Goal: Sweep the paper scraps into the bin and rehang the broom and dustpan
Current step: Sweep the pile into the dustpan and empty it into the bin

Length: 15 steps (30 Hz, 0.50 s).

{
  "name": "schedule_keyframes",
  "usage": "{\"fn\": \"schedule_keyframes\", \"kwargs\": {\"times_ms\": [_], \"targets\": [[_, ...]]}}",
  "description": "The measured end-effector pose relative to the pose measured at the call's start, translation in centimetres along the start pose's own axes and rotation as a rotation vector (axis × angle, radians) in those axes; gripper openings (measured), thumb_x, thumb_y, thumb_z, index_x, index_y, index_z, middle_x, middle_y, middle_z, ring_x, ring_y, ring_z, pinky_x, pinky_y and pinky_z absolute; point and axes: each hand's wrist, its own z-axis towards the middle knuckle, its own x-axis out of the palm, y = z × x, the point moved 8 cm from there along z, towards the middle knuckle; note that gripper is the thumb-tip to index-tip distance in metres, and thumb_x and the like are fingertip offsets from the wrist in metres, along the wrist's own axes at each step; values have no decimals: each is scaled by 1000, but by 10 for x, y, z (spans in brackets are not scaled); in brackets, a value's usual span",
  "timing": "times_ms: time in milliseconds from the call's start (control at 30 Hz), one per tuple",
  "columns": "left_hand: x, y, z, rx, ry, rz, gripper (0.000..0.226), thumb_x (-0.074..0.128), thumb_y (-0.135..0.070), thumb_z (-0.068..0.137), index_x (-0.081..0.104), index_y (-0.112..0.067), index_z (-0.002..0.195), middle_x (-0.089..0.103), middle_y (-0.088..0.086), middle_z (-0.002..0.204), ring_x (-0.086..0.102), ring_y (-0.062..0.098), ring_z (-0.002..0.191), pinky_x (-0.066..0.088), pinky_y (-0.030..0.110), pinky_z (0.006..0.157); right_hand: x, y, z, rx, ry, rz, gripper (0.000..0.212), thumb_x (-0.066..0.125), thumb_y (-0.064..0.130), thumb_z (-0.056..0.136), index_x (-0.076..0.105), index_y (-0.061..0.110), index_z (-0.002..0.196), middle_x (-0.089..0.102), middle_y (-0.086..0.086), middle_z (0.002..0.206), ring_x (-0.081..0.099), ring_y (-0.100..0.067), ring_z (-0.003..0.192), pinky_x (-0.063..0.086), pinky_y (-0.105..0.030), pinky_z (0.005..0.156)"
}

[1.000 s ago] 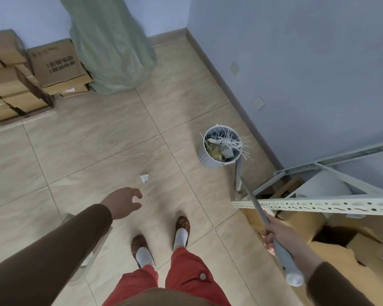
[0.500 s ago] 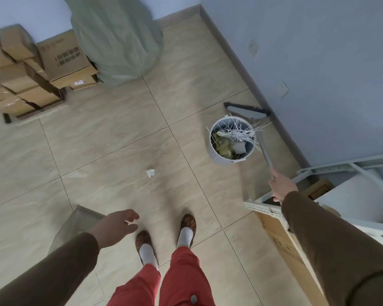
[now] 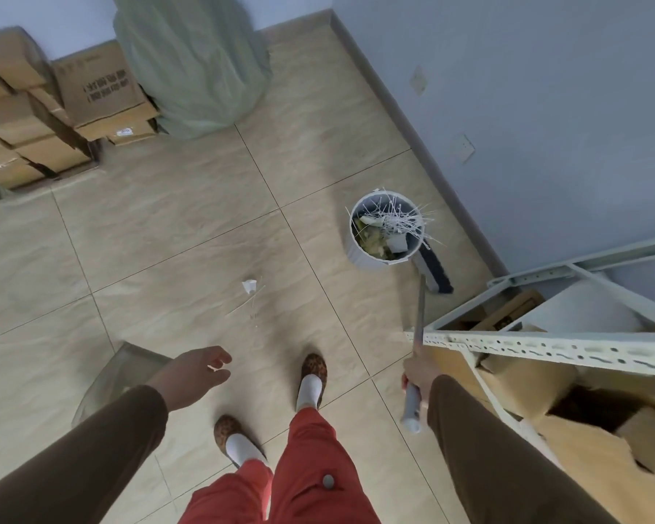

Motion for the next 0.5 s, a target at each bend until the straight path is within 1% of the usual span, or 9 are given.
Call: {"fn": "schedule_keyframes", "kwargs": {"times_ms": [67, 133, 233, 267, 333, 367, 433, 500], "targets": [[0, 4, -10, 22, -4, 3, 27, 64, -33, 93, 63, -27, 119, 65, -5, 114, 63, 15, 104, 51, 31, 92, 47, -4, -26, 12, 39, 243, 77, 31, -4, 95, 16, 43, 155, 47, -12, 75, 44, -18, 54, 43, -27, 44], [3, 14, -21, 38, -2, 19, 28, 63, -34, 93, 63, -27, 121, 64, -5, 114, 62, 15, 104, 51, 29, 92, 96, -2, -46, 29, 82, 434, 80, 30, -5, 94, 14, 46, 154, 45, -10, 72, 43, -17, 48, 42, -22, 38], [6, 32, -39, 48, 7, 49, 30, 61, -35, 95, 61, -26, 124, 63, -5, 117, 61, 14, 106, 48, 25, 91, 160, 13, -72, 69, 152, 650, 77, 30, -3, 95, 15, 46, 154, 41, -5, 67, 41, -14, 49, 42, -19, 37], [6, 40, -44, 47, 5, 49, 31, 61, -35, 95, 61, -26, 125, 63, -5, 118, 61, 15, 106, 47, 25, 91, 177, 20, -81, 77, 166, 696, 76, 30, -3, 95, 20, 46, 152, 40, -5, 65, 41, -14, 50, 41, -18, 36], [5, 55, -54, 41, -6, 47, 32, 61, -35, 95, 61, -26, 126, 64, -3, 121, 61, 15, 108, 47, 25, 92, 213, 33, -101, 83, 216, 743, 71, 31, -3, 92, 31, 49, 140, 42, -5, 62, 43, -14, 46, 42, -17, 38], [3, 62, -58, 37, -14, 45, 33, 61, -35, 95, 61, -25, 126, 64, -3, 121, 61, 16, 108, 47, 25, 93, 231, 37, -111, 91, 241, 758, 70, 30, -3, 91, 33, 50, 136, 43, -5, 62, 43, -14, 45, 43, -18, 39], [1, 77, -67, 33, -34, 42, 33, 61, -35, 94, 61, -25, 125, 65, -3, 121, 62, 15, 107, 47, 25, 92, 266, 41, -138, 147, 305, 821, 74, 28, -2, 94, 26, 51, 145, 43, -6, 65, 41, -14, 49, 44, -18, 38], [-2, 92, -74, 25, -58, 30, 32, 61, -36, 94, 62, -26, 124, 66, -3, 121, 62, 15, 104, 48, 24, 90, 291, 42, -165, 149, 360, 789, 74, 26, -2, 95, 19, 45, 152, 43, -6, 67, 40, -13, 51, 44, -17, 39]]}}
